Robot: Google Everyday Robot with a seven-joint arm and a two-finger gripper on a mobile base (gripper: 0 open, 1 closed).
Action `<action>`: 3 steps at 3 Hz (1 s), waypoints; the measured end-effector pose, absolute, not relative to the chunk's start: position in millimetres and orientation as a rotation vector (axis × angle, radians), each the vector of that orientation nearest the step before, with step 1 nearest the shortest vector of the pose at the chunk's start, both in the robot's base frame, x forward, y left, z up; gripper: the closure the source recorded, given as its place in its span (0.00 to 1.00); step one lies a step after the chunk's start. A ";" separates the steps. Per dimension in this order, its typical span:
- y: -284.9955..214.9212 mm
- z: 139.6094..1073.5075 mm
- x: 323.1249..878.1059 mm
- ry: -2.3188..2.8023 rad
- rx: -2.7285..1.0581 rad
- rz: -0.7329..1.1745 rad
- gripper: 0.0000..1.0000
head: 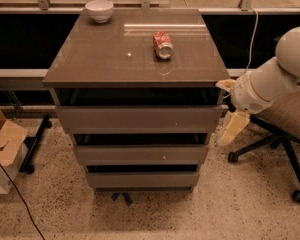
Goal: Open top drawer
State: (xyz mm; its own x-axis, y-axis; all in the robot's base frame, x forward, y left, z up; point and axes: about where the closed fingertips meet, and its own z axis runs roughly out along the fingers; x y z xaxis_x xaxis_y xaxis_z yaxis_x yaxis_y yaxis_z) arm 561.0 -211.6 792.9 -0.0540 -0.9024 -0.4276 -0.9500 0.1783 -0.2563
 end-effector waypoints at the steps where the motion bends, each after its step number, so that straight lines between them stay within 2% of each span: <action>1: -206.2 767.8 566.8 1.995 -1.724 0.159 0.00; 3: -190.7 741.9 594.5 1.977 -1.680 0.201 0.00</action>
Offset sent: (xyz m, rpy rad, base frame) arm 0.0245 0.0138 -0.0593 0.0493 0.0413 -0.0396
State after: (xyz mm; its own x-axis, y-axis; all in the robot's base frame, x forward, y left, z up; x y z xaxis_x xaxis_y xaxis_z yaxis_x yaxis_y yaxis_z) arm 594.5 -190.7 741.9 -0.0838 -0.8717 -0.4829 -0.9509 0.2148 -0.2227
